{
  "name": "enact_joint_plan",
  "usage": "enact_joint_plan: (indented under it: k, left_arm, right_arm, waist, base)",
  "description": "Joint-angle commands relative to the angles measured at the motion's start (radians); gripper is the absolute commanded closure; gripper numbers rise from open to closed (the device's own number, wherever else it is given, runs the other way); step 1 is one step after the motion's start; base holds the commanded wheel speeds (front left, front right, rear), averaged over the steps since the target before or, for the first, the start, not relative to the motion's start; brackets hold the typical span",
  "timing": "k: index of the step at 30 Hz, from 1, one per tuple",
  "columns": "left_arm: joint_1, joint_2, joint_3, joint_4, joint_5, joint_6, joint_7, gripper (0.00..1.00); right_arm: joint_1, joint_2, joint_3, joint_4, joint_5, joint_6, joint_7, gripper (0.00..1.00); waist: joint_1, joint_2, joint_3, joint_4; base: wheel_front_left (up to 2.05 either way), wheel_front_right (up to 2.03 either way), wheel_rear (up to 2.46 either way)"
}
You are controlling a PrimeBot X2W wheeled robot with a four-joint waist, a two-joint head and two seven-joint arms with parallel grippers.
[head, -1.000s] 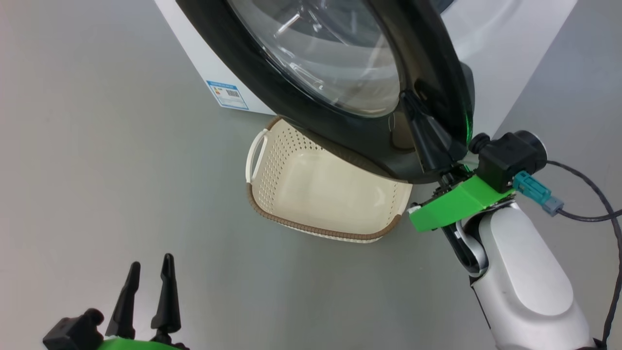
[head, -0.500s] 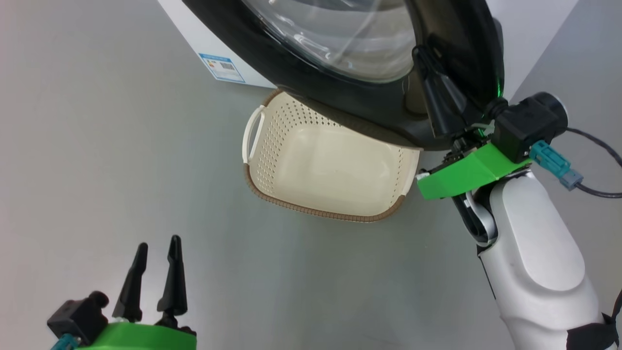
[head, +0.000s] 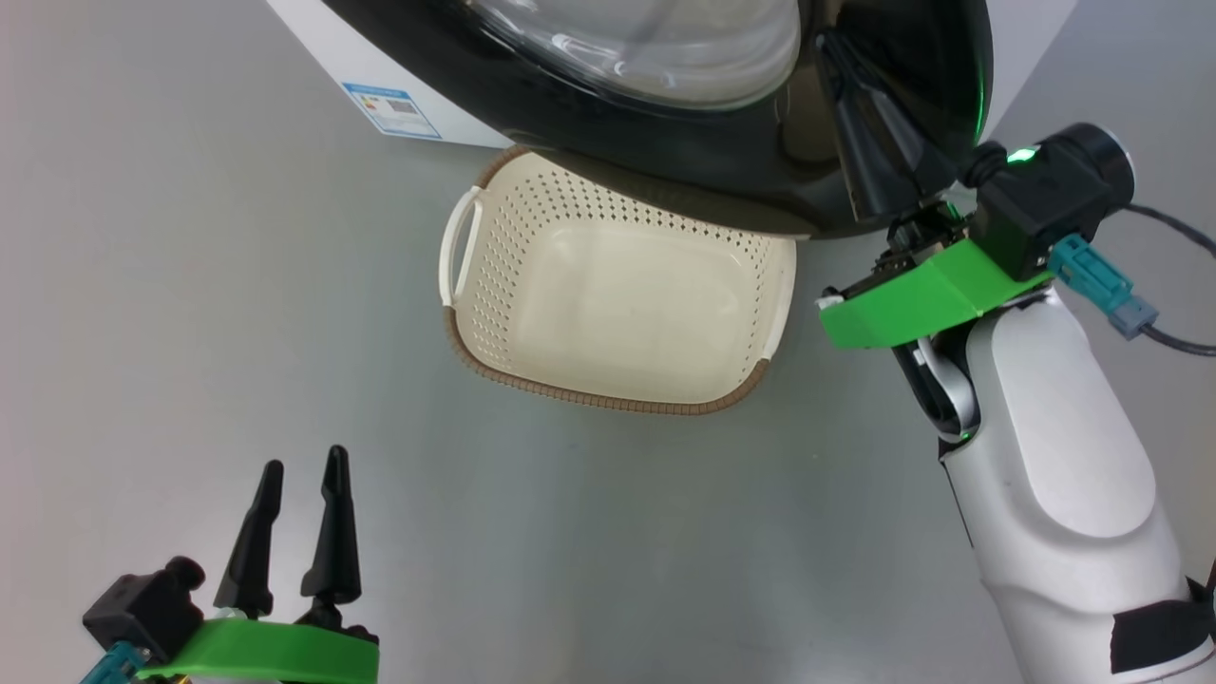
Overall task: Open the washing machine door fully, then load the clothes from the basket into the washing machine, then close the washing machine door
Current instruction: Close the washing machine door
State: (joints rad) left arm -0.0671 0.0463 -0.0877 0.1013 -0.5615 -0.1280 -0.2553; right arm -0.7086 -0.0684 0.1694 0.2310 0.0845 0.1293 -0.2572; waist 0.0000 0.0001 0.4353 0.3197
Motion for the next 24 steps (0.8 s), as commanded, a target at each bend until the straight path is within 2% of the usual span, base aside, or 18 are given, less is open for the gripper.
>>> enact_joint_plan:
  k: [1,14,24]
  left_arm:
    - [-0.016,0.026,0.032,-0.026,-0.006,-0.003,-0.006,0.00]
    - [-0.030,0.047,0.008,-0.038,-0.025,-0.003,-0.006,0.00]
    - [-0.034,0.055,0.006,-0.043,-0.029,-0.003,-0.006,0.00]
  right_arm:
    - [-0.030,0.018,0.006,-0.030,-0.010,0.001,-0.005,1.00]
    - [-0.095,0.016,-0.008,-0.004,-0.056,0.001,-0.005,1.00]
    - [-0.145,-0.022,-0.016,0.014,-0.084,0.001,-0.005,1.00]
  waist:
    - [0.0000,-0.0001,0.007,-0.007]
    - [0.0000,-0.0001,0.052,-0.008]
    - [0.0000,-0.0001,0.067,-0.012]
  base:
    - [0.00,0.00,0.00]
    - [0.00,0.00,0.00]
    - [0.00,0.00,0.00]
